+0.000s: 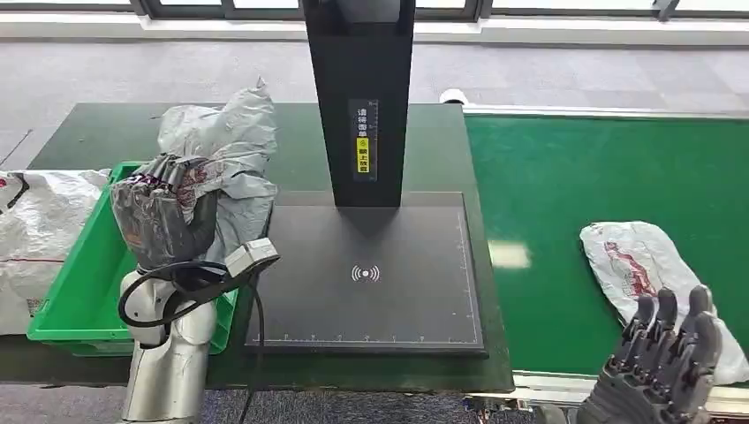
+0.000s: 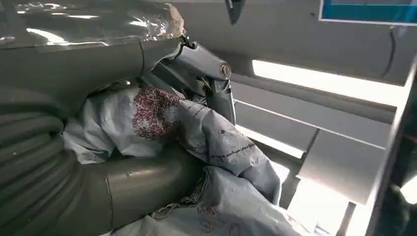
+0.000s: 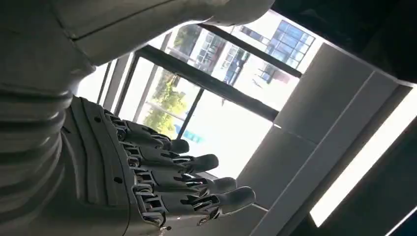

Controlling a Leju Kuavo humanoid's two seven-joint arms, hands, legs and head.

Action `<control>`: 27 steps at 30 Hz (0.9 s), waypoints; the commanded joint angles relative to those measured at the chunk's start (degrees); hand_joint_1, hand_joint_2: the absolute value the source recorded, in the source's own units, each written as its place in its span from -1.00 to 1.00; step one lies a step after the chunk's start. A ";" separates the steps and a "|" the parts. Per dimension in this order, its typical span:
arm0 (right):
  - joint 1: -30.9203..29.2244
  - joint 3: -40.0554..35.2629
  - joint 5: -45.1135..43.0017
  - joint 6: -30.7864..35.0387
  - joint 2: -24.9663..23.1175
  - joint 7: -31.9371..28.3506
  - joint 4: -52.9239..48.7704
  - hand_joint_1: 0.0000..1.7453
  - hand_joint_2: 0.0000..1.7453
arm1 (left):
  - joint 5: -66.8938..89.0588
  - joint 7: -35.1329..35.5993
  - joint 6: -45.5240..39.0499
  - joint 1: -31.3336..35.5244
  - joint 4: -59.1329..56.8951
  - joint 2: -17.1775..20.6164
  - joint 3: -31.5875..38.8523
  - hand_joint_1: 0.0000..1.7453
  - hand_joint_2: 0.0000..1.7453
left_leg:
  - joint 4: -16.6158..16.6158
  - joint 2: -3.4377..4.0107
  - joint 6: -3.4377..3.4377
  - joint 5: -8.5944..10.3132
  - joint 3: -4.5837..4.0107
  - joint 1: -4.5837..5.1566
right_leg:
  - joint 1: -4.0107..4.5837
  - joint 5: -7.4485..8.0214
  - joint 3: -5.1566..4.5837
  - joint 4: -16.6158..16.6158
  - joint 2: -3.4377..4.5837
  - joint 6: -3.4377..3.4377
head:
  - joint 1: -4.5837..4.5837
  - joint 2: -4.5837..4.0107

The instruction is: Moved the parcel from conveyor to table for the left to box.

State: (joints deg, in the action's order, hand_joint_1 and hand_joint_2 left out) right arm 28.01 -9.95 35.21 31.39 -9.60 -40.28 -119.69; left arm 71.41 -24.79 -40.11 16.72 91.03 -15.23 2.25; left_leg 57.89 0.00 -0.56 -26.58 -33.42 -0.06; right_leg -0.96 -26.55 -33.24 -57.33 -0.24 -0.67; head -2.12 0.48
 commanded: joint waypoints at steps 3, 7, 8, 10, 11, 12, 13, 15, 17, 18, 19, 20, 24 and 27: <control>-0.06 -1.63 -0.25 0.14 2.16 0.28 0.73 -1.00 1.00 | -0.03 -0.10 0.11 3.26 -3.51 0.52 3.71 1.00 1.00 | -0.01 -0.02 -0.01 -0.01 0.06 -0.04 | 0.05 0.00 0.09 0.05 -0.01 0.03 | 0.00 0.00; -0.06 -1.63 -0.25 0.14 2.16 0.28 0.73 -1.00 1.00 | -0.03 -0.10 0.11 3.26 -3.51 0.52 3.71 1.00 1.00 | -0.07 0.00 -0.02 0.00 0.10 -0.06 | 0.07 0.02 0.13 0.11 0.02 0.06 | 0.00 0.00; -0.06 -1.63 -0.25 0.14 2.16 0.28 0.73 -1.00 1.00 | -0.03 -0.10 0.11 3.26 -3.51 0.52 3.71 1.00 1.00 | -0.07 -0.01 -0.02 0.01 0.10 -0.07 | 0.07 0.03 0.13 0.12 0.01 0.05 | 0.00 0.00; -0.77 -1.33 -0.57 -0.73 2.25 0.28 1.48 -1.00 1.00 | -1.99 10.91 2.10 8.02 -17.34 7.46 -1.09 1.00 1.00 | -0.07 0.00 -0.02 0.01 0.11 -0.08 | 0.08 0.03 0.15 0.13 0.02 0.06 | 0.00 0.00; -0.99 -1.27 -0.73 -0.86 2.31 0.28 1.65 -1.00 1.00 | -2.84 12.04 1.80 9.80 -21.42 8.75 -1.19 1.00 1.00 | -0.24 -0.16 -0.05 0.13 0.23 -0.06 | 0.07 0.07 0.28 0.22 -0.14 0.10 | 0.00 0.00; -1.18 -1.07 -0.81 -1.35 2.28 0.28 1.87 -1.00 1.00 | -2.75 14.35 2.98 11.84 -26.64 9.71 0.13 1.00 1.00 | -0.12 -0.16 -0.04 0.08 0.16 -0.02 | 0.02 0.02 0.19 0.12 -0.15 0.06 | 0.00 0.00; -1.30 -0.82 -0.73 -1.89 2.13 0.28 2.02 -1.00 1.00 | -3.41 14.82 2.57 13.69 -32.02 10.42 1.89 1.00 1.00 | -0.27 -0.23 -0.07 0.18 0.27 -0.04 | 0.04 0.08 0.32 0.24 -0.21 0.11 | 0.00 0.00; -1.30 -0.11 -0.33 -3.22 1.45 0.28 1.97 -1.00 1.00 | -3.38 15.26 1.81 15.25 -37.85 10.90 5.27 1.00 1.00 | -0.26 -0.20 -0.06 0.18 0.27 -0.04 | 0.05 0.10 0.31 0.24 -0.20 0.10 | 0.00 0.00; -1.26 0.52 -0.37 -4.50 1.31 0.28 2.04 -1.00 1.00 | -2.64 16.58 2.69 15.97 -42.02 11.75 8.15 1.00 1.00 | -0.17 0.10 -0.06 0.09 0.30 0.00 | 0.00 0.08 0.20 0.08 0.08 0.10 | -0.02 0.00; -1.36 0.75 -0.48 -5.17 1.33 0.28 2.15 -1.00 1.00 | -2.19 17.35 2.70 16.16 -43.68 12.00 9.36 1.00 1.00 | -0.25 0.30 -0.12 0.12 0.33 -0.06 | 0.07 0.19 0.16 0.16 0.31 0.18 | 0.00 0.00; -1.53 1.03 -0.61 -5.71 1.37 0.28 2.29 -1.00 1.00 | -1.99 17.86 3.20 16.33 -45.21 12.34 10.35 1.00 1.00 | -0.15 0.32 -0.12 0.08 0.23 -0.04 | 0.10 0.16 0.07 0.07 0.29 0.20 | 0.00 0.00; -1.67 1.33 -0.76 -6.10 1.45 0.28 2.40 -1.00 1.00 | -1.66 17.78 3.08 16.36 -46.53 12.70 11.02 1.00 1.00 | -0.23 0.28 -0.17 0.15 0.29 -0.08 | 0.14 0.22 0.15 0.16 0.26 0.25 | 0.00 0.00; -1.68 2.05 -0.83 -7.27 1.39 0.28 2.46 -1.00 1.00 | -0.18 18.73 3.45 16.18 -49.30 12.32 12.96 1.00 1.00 | -0.15 0.28 -0.19 0.12 0.24 -0.15 | 0.16 0.16 0.12 0.08 0.28 0.23 | 0.00 0.00; -1.79 2.13 -0.83 -7.46 1.39 0.28 2.51 -1.00 1.00 | 0.04 18.91 3.38 16.08 -49.53 12.26 13.00 1.00 1.00 | -0.13 0.23 -0.18 0.11 0.21 -0.19 | 0.20 0.16 0.13 0.11 0.23 0.23 | 0.00 0.00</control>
State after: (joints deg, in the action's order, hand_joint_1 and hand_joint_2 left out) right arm 27.48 -10.12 34.60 24.72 -9.11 -40.26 -119.67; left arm 70.59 -6.67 -37.16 28.84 53.49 -4.26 9.85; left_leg 57.88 0.25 -0.75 -26.47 -33.38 -0.18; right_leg -0.83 -26.42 -33.32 -57.40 -0.01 -0.46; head -2.12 0.48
